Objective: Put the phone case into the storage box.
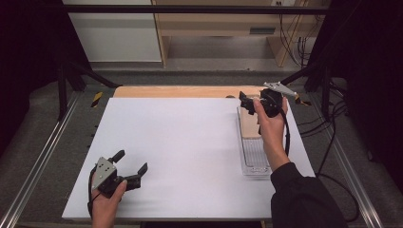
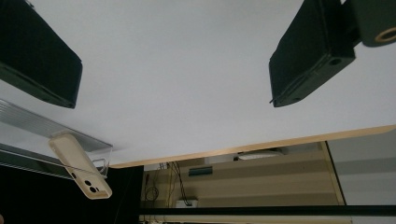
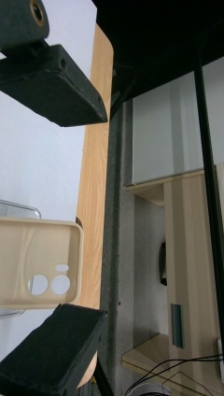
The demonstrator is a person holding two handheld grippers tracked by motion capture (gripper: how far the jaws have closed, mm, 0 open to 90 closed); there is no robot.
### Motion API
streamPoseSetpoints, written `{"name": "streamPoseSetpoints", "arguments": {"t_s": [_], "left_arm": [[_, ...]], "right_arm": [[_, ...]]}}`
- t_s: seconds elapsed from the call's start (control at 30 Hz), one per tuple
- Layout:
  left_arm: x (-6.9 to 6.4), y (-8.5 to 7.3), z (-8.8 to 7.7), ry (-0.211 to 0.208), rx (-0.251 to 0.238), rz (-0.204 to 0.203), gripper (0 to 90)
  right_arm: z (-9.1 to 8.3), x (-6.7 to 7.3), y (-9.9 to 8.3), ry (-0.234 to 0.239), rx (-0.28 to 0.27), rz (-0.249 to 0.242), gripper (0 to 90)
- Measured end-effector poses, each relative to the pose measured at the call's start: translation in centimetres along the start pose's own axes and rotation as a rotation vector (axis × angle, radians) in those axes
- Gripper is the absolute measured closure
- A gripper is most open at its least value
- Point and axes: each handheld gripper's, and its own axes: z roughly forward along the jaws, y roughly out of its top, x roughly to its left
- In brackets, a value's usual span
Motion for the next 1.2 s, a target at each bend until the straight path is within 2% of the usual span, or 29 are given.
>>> {"name": "streamPoseSetpoints", "arguments": {"t_s": [0.33, 0.53, 0.9, 1.2], "left_arm": [[-0.2, -0.1, 0.1, -0.002, 0.008, 0.008, 2.5], [-0.1, -0.1, -0.5, 0.005, 0.003, 0.011, 2.5], [-0.2, -0.2, -0.2, -0.009, 0.018, 0.03, 2.4], [-0.2, -0.3, -0.3, -0.01, 0.022, 0.033, 2.4]], "right_arm": [[-1.6, -0.6, -0.3, 0.014, -0.029, -0.012, 5.8], [-2.3, -0.8, -0.4, 0.021, -0.034, -0.016, 5.5], [-3.2, -0.4, -0.4, 0.05, -0.052, -0.032, 5.7], [-4.3, -0.5, 0.0, 0.078, -0.085, -0.016, 5.4]]}}
